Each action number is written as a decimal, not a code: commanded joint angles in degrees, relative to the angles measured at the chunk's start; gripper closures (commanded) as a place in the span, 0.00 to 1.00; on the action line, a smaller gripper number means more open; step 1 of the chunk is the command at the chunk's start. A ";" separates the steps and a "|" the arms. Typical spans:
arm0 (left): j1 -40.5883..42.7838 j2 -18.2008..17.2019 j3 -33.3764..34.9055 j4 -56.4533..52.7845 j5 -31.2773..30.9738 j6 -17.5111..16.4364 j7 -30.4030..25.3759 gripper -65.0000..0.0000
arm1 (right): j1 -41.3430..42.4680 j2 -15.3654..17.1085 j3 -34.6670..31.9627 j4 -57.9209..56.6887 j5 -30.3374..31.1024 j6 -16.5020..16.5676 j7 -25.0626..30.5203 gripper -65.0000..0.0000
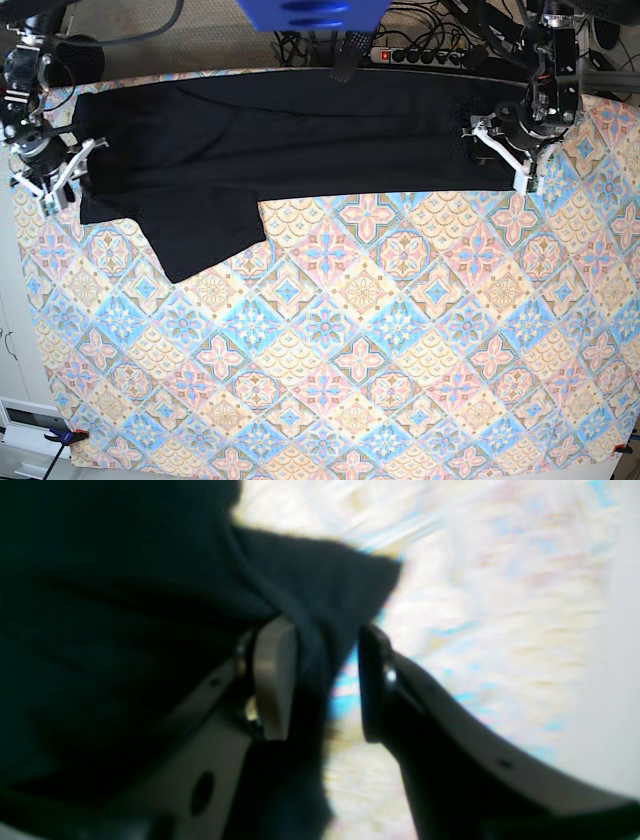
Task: Fold the T-shirt properly
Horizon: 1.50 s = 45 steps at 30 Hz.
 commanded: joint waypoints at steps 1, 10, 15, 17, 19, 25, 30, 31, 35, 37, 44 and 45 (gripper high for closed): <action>0.79 0.06 -2.90 0.86 -0.94 0.54 0.05 0.31 | -0.02 1.33 1.42 2.05 0.30 -0.63 1.17 0.68; 2.64 0.85 -19.34 1.91 -20.37 0.54 0.48 0.31 | -0.46 1.33 6.17 10.14 0.30 -0.63 -4.11 0.68; 3.25 0.85 -24.52 1.91 -25.91 0.54 0.48 0.31 | -0.38 1.33 6.61 13.92 0.30 -0.63 -7.01 0.68; 3.08 0.85 -26.28 1.91 -27.84 0.54 0.48 0.31 | -0.38 1.33 6.43 14.88 0.30 -0.63 -8.68 0.68; 2.99 0.85 -27.16 1.91 -29.42 0.54 0.48 0.31 | -0.20 1.24 5.64 15.24 0.30 -0.63 -9.29 0.68; 2.99 0.76 -27.34 7.36 -30.13 0.54 0.48 0.31 | 7.18 1.24 -2.18 14.62 0.30 -0.63 -11.40 0.68; 3.25 0.85 -27.16 12.20 -30.04 0.54 0.48 0.31 | 12.20 1.24 -9.13 14.44 0.30 -0.63 -14.22 0.68; 3.43 0.85 -27.07 13.08 -29.95 0.54 0.48 0.31 | 13.07 1.24 -10.36 13.92 0.30 -0.63 -14.39 0.68; 3.52 0.85 -26.98 16.33 -29.86 0.54 0.92 0.31 | 17.73 1.24 -14.49 7.85 0.30 -0.63 -14.39 0.68; 3.34 0.85 -26.98 17.30 -29.86 0.54 2.68 0.31 | 19.93 1.24 -16.34 4.25 0.30 -0.63 -14.22 0.68; 3.25 0.76 -26.98 17.65 -29.86 0.54 5.32 0.31 | 27.58 1.15 -25.39 -8.94 0.30 -0.63 -14.04 0.68; 3.43 0.76 -26.98 17.65 -29.86 0.54 5.32 0.31 | 28.20 0.71 -26.45 -10.44 0.30 -0.63 -13.95 0.68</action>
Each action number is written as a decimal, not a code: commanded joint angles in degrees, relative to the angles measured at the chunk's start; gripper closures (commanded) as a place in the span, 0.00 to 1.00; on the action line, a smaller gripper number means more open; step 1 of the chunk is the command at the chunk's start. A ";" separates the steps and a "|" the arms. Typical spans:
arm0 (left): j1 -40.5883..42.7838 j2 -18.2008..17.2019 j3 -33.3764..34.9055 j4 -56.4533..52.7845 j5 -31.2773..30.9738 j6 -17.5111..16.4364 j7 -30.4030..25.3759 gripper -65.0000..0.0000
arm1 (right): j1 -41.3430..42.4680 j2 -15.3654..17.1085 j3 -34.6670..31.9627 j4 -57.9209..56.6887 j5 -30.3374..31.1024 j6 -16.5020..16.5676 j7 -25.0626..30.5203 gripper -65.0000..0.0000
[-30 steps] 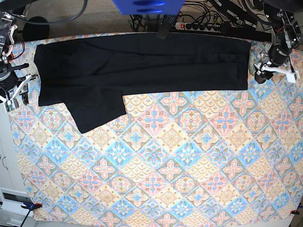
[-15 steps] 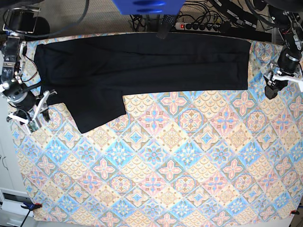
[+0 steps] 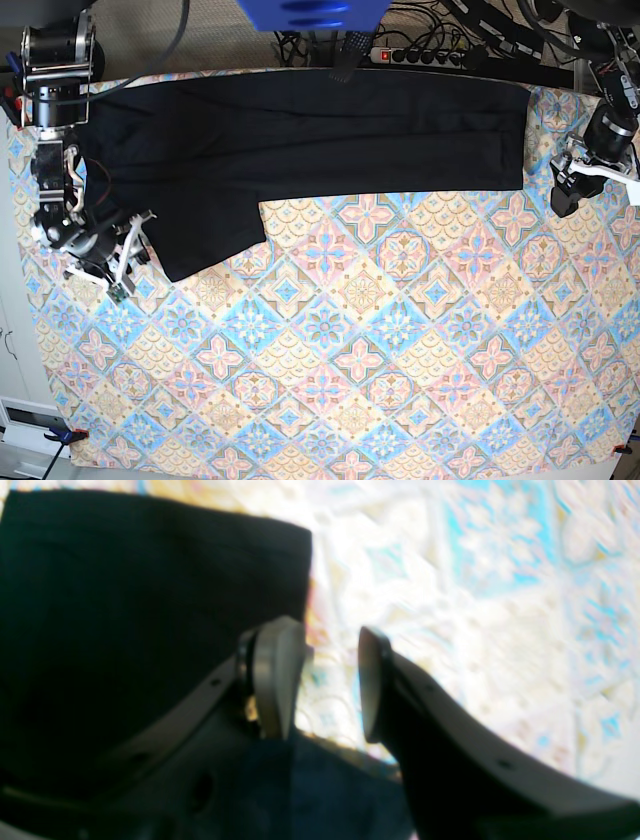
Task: Fold the T-shirt properly
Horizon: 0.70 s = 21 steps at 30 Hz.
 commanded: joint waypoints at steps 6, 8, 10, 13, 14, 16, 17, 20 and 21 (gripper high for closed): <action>0.02 -0.79 -0.38 0.95 -0.62 -0.35 -0.87 0.31 | 4.94 -4.26 -2.88 -7.07 0.09 -0.19 2.47 0.67; 0.11 -0.79 -0.38 0.95 -0.62 -0.35 -0.78 0.31 | 4.94 -4.70 -3.32 -9.88 0.09 -0.19 3.79 0.64; 0.11 -0.79 -0.38 0.95 -0.62 -0.35 -0.78 0.31 | 4.94 -4.70 -3.23 -12.34 0.09 -0.19 4.41 0.59; 0.20 -0.79 -0.38 0.95 -0.62 -0.35 -0.78 0.31 | 4.94 -4.78 -3.14 -15.24 0.00 -0.19 5.11 0.55; 0.20 -0.79 -0.38 0.95 -0.62 -0.35 -0.78 0.31 | 4.94 -4.78 -3.06 -15.51 0.00 -0.19 6.17 0.55; 0.46 -0.79 -0.38 0.95 -0.62 -0.35 -0.78 0.31 | 4.94 -4.78 -2.97 -15.68 0.00 -0.19 7.84 0.55; 0.55 -0.79 -0.38 0.95 -0.62 -0.35 -0.78 0.31 | 4.94 -4.78 -2.88 -15.60 0.00 -0.19 8.28 0.55; 0.55 -0.79 -0.38 0.95 -0.62 -0.35 -0.78 0.31 | 4.94 -4.78 -2.79 -15.51 0.00 -0.19 9.33 0.55; 0.55 -0.79 -0.38 0.86 -0.62 -0.35 -0.78 0.31 | 4.85 -4.78 -2.79 -15.51 0.09 -0.19 9.86 0.55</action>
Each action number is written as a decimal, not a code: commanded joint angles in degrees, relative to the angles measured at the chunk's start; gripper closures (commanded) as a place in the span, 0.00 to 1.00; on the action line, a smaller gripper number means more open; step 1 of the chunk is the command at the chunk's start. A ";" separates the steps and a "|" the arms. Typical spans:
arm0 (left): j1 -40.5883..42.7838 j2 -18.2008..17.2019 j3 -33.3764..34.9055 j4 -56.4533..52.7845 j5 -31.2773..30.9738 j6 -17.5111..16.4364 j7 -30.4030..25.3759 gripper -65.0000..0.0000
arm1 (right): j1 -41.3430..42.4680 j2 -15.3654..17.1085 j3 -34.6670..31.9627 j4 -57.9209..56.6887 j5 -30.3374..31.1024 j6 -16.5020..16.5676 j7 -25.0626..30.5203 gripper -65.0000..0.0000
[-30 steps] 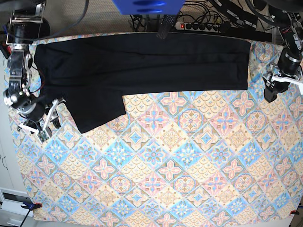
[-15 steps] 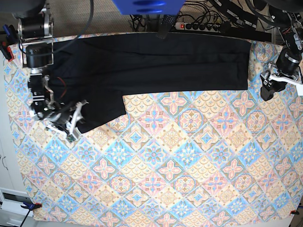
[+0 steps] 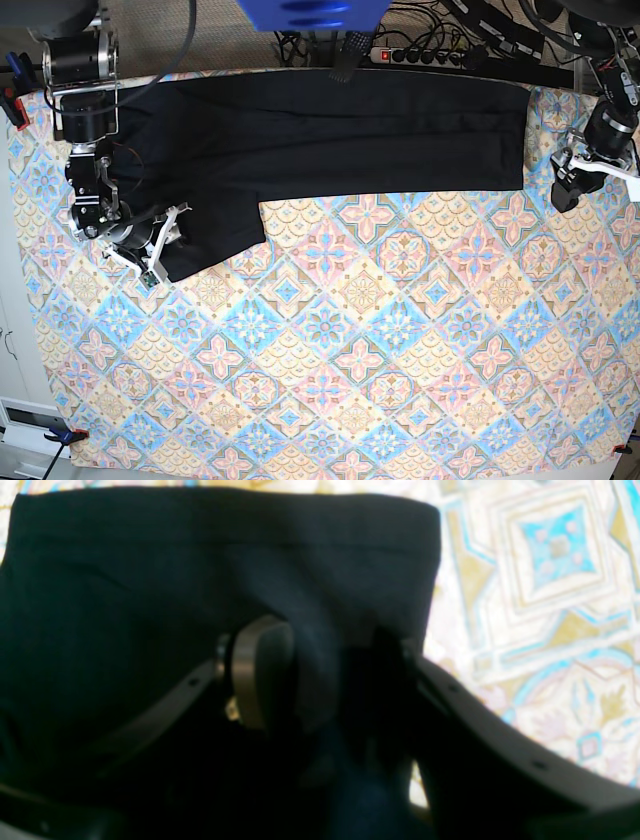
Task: Fold the T-shirt properly
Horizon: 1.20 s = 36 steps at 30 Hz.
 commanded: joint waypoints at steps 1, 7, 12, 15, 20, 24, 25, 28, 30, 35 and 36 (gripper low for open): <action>0.11 -0.81 -0.38 0.86 -0.62 -0.33 -0.80 0.31 | 1.05 0.92 0.49 0.75 0.33 0.20 1.27 0.55; 0.02 -0.81 -0.38 0.86 -0.62 -0.33 -0.80 0.31 | 1.05 0.92 6.73 0.31 0.33 0.11 1.53 0.55; 0.11 -0.81 -0.38 0.86 -0.62 -0.33 -0.80 0.31 | 2.46 0.92 7.08 0.14 0.33 0.11 1.45 0.55; 0.11 -0.81 -0.38 0.86 -0.62 -0.33 -0.80 0.31 | 3.69 0.92 7.08 -2.50 0.24 0.11 1.53 0.55; 0.11 -0.81 -0.38 0.86 -0.62 -0.33 -0.80 0.31 | 3.77 0.92 6.99 -6.81 0.24 0.11 1.62 0.55; 0.11 -0.81 -0.38 0.86 -0.62 -0.33 -0.80 0.31 | 3.77 0.92 6.99 -6.81 0.24 0.20 1.62 0.55; 0.11 -0.81 -0.38 0.86 -0.62 -0.33 -0.80 0.31 | 3.77 0.92 6.90 -6.81 0.24 0.20 1.62 0.55; 0.11 -0.81 -0.38 0.86 -0.62 -0.33 -0.80 0.31 | 3.51 0.92 3.56 -6.72 0.24 0.20 1.53 0.55; 0.11 -0.81 -0.38 0.86 -0.62 -0.33 -0.80 0.31 | 3.51 0.92 -0.22 -6.63 0.24 0.20 1.53 0.55; 0.11 -0.81 -0.38 0.86 -0.62 -0.33 -0.80 0.31 | 1.84 0.92 -5.76 -2.67 0.24 0.20 1.53 0.55; 0.11 -0.81 -0.38 0.86 -0.62 -0.33 -0.80 0.31 | 0.70 0.92 -5.58 -1.44 0.24 0.20 1.53 0.56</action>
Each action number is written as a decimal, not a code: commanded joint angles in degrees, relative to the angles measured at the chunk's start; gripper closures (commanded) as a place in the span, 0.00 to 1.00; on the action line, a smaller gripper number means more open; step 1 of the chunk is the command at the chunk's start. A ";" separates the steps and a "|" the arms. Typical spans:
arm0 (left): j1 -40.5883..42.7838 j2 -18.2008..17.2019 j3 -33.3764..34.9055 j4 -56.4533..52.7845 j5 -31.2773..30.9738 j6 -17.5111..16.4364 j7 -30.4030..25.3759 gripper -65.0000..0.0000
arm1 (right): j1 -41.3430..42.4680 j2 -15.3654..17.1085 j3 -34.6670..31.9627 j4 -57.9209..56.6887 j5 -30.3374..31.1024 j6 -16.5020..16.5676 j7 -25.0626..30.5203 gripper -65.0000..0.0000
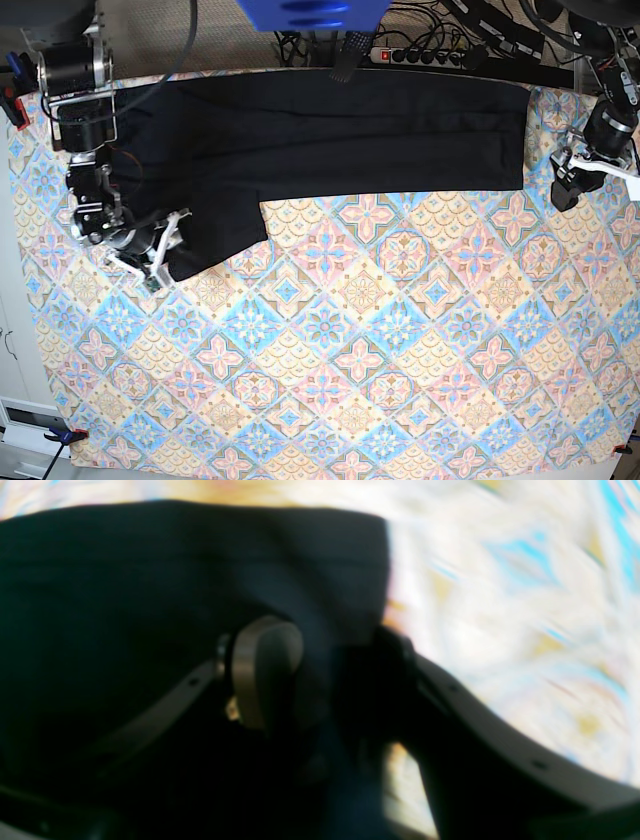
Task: Fold the T-shirt properly
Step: 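Drag the hem corner with the right gripper toward the collar edge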
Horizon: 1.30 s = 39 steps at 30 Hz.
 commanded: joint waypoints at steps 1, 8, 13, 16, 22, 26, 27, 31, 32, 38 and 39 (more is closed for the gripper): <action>0.02 -0.83 -0.38 0.86 -0.62 -0.31 -0.84 0.31 | -0.60 0.68 0.10 0.83 0.13 1.23 -1.29 0.57; 0.02 -0.83 -0.38 0.86 -0.62 -0.31 -0.84 0.31 | -0.86 0.68 0.01 1.98 0.13 1.23 -1.37 0.95; 0.02 -0.83 -0.38 0.69 -0.62 -0.31 -0.84 0.31 | -1.56 1.03 2.39 8.92 0.30 1.23 -1.73 1.00; 0.02 -0.83 -0.38 0.60 -0.62 -0.31 -0.84 0.31 | -6.66 2.00 7.31 15.69 0.30 1.23 -4.28 1.00; -0.07 -0.83 -0.38 0.60 -0.62 -0.31 -0.84 0.31 | -15.54 2.18 14.34 31.87 0.30 1.31 -9.64 1.00; -0.07 -0.83 -0.38 0.60 -0.62 -0.31 -0.84 0.31 | -23.01 2.18 18.83 41.71 0.30 1.31 -11.84 1.00; -0.07 -0.83 -0.38 0.60 -0.62 -0.31 -0.84 0.31 | -24.33 2.18 19.62 43.74 0.30 1.31 -12.54 1.00; -0.07 -0.83 -0.38 0.60 -0.62 -0.31 -0.84 0.31 | -30.22 2.18 22.78 50.42 0.30 1.31 -14.47 1.00; -0.07 -0.83 -0.38 0.60 -0.62 -0.31 -0.84 0.31 | -31.63 2.18 23.58 51.74 0.30 1.31 -14.47 1.00; -0.07 -0.83 -0.38 0.60 -0.53 -0.31 -0.84 0.31 | -40.24 2.26 25.95 56.04 0.30 1.31 -14.47 1.00; -0.07 -0.83 -0.38 0.60 -0.53 -0.31 -0.84 0.31 | -41.30 2.26 25.95 56.04 0.30 1.31 -14.47 1.00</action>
